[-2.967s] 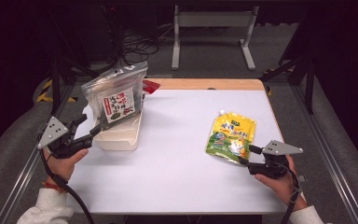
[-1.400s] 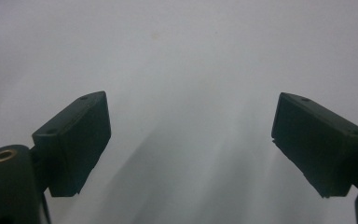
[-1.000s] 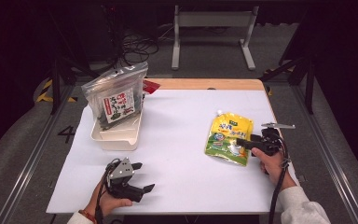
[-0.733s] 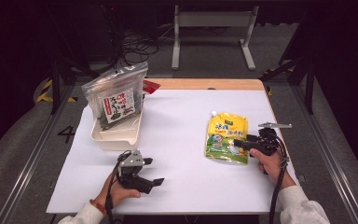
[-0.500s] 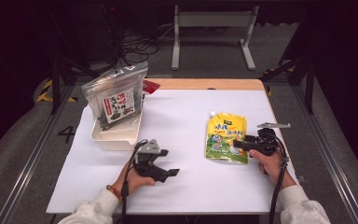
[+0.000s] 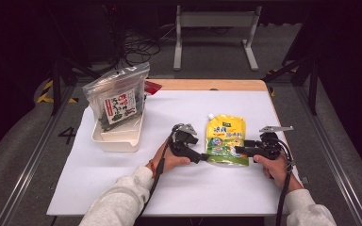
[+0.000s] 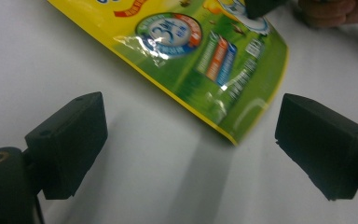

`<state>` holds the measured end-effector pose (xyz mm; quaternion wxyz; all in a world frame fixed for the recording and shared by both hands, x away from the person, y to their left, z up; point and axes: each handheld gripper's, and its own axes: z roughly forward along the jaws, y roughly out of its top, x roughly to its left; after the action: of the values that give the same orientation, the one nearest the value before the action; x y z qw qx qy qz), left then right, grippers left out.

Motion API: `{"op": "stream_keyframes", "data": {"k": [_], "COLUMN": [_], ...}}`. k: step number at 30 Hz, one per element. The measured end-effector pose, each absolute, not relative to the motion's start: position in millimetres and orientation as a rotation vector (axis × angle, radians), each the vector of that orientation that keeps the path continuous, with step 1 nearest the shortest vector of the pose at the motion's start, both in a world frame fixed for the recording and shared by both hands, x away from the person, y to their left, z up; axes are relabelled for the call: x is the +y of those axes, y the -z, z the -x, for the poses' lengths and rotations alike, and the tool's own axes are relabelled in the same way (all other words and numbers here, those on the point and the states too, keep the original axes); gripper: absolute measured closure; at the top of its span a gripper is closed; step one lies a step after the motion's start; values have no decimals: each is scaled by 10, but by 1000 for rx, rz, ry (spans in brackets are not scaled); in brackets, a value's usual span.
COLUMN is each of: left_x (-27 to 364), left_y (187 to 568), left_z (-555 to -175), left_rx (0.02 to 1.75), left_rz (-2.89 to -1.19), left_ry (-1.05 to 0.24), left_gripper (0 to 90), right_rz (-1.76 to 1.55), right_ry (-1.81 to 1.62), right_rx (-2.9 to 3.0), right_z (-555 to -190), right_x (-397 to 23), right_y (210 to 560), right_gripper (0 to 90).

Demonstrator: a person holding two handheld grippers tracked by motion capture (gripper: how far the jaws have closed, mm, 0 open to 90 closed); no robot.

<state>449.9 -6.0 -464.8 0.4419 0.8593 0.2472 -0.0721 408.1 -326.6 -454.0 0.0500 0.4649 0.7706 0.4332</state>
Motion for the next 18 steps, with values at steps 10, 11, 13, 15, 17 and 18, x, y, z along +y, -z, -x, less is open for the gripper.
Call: {"op": "stream_keyframes", "data": {"k": [10,11,13,15,17,18], "left_x": [-152,-156,-160,-169,-177,-190], "left_y": [4658,4664,4667,4663,4660,4660], "left_z": [-4624,-4644,-4667,-4683,-4681,-4683], "left_rx": [667,684,714,716,735,752], "left_rz": [-2060,-2037,-2025,-2032,-2030,-2031], "left_ry": [322,344,346,336,331,311], "left_gripper": [93,113,163,219,322,322], "right_rz": [-1334,-1322,-1305,-1300,-1289,-1288], "right_ry": [-1336,-1334,-1333,-1334,-1334,-1338], "right_rx": [2422,2427,2436,2438,2440,2446], "right_z": [-4003,-3996,-3989,-3983,-3979,-3971], "right_x": [-3153,-3144,-3132,-3124,-3121,-3115], "right_y": [4547,4548,4548,4547,4548,4547], "right_gripper": [344,344,343,341,341,341]}}
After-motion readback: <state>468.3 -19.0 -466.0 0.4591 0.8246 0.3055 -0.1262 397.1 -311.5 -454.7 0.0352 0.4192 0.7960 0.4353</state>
